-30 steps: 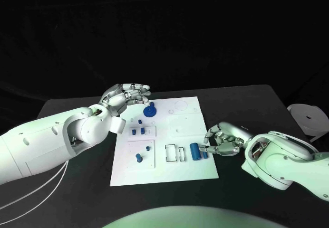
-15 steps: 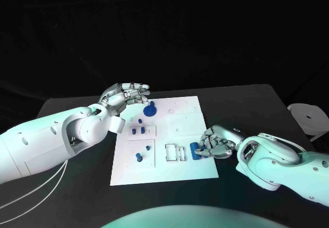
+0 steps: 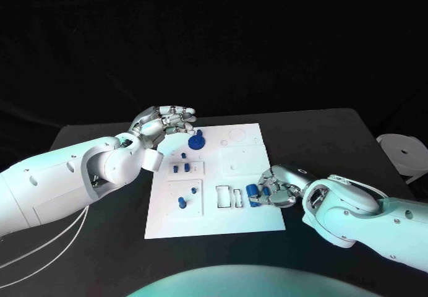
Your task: Assemble the parts on the task board
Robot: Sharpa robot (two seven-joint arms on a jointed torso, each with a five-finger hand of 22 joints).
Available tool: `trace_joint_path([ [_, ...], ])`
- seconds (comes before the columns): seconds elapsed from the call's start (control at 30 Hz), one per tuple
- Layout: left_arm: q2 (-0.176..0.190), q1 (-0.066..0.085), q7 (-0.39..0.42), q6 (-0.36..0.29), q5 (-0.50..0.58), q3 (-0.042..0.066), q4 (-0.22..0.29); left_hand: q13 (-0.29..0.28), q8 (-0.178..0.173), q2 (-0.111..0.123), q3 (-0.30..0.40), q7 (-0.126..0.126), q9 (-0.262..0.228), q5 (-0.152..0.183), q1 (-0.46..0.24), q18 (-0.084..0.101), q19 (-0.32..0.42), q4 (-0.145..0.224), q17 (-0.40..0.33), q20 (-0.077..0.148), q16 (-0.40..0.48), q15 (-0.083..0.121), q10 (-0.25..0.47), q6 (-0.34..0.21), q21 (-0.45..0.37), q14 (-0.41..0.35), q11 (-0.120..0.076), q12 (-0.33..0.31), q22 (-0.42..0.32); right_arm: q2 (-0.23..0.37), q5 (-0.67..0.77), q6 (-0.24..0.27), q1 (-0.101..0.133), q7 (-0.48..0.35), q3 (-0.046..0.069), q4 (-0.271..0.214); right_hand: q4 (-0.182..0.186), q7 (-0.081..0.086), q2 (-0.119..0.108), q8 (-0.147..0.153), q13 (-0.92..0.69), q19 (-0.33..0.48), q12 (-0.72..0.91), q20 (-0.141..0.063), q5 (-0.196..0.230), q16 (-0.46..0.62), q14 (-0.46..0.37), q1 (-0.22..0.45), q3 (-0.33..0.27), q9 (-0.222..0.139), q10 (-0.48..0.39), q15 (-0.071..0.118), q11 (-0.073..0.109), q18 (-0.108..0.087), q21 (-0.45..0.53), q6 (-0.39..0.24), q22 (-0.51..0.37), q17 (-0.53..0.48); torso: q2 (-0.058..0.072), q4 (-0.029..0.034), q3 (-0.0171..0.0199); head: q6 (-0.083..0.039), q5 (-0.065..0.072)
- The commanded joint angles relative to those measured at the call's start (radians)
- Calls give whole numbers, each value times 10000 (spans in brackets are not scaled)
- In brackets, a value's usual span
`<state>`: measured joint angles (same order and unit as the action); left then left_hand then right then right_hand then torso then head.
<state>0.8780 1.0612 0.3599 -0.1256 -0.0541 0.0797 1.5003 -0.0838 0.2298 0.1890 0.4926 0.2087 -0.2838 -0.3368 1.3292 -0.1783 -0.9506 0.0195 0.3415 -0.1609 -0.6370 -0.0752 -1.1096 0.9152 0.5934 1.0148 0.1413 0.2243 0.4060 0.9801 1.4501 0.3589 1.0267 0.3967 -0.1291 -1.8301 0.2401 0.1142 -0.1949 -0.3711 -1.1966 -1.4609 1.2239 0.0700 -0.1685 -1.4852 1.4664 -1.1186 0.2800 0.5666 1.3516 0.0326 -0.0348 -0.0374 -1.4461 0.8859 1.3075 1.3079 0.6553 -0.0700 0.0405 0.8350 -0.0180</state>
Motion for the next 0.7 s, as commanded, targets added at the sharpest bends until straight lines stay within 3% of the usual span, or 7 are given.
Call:
trace_joint_path([
  [0.03,1,2,33,184,-22,7,40,-8,-68,-94,-72,19,10,-12,-15,3,44,12,11,-8,52,-6,52,-54,-43,-47,-19,-54,-9,-91,269,-277,-64,206,-6,91,45,-7,36,-47,-4,-595,-39,6,-39,-16,621,47,-39,12,-48,34,12,105,7,-72,2275,445,-6,-14,-8,1,-26],
  [0.3,20,2,30,183,-22,7,51,-12,-75,-99,-78,21,10,-14,-27,1,46,7,23,-14,53,-8,63,-59,-57,-56,-16,-53,-15,-301,382,-463,-154,354,-9,270,178,-17,78,-77,-53,-583,-18,6,19,-4,613,11,-139,36,-35,36,19,99,33,-37,2268,418,-7,-9,-9,-7,-43],
  [0.43,26,2,29,183,-22,7,54,-12,-75,-99,-78,21,10,-14,-27,1,46,7,23,-14,53,-8,63,-59,-57,-56,-16,-53,-15,-398,386,-444,-202,406,-10,319,275,-51,216,-139,-181,-587,70,-6,-39,-8,615,-241,-198,74,33,59,49,101,21,63,2272,430,-3,-7,-2,-18,-49],
  [0.53,30,2,28,181,-22,7,55,-12,-75,-99,-78,21,10,-14,-27,1,46,7,23,-14,53,-8,63,-59,-57,-56,-16,-53,-15,-427,385,-287,-220,403,-10,314,284,-91,332,-210,-375,-599,232,-27,-118,-17,621,-516,-198,109,155,87,84,107,-9,196,2280,450,-4,-10,-5,-24,-63],
  [0.7,38,2,24,181,-22,7,60,-12,-75,-99,-78,21,10,-14,-27,1,46,7,23,-14,53,-8,63,-59,-57,-56,-16,-53,-15,-420,353,403,-236,255,-10,225,253,-195,563,-331,-728,-672,547,-79,-89,-76,653,-916,-63,151,398,157,175,144,-185,484,2331,588,1,-18,-5,-33,-72],
])
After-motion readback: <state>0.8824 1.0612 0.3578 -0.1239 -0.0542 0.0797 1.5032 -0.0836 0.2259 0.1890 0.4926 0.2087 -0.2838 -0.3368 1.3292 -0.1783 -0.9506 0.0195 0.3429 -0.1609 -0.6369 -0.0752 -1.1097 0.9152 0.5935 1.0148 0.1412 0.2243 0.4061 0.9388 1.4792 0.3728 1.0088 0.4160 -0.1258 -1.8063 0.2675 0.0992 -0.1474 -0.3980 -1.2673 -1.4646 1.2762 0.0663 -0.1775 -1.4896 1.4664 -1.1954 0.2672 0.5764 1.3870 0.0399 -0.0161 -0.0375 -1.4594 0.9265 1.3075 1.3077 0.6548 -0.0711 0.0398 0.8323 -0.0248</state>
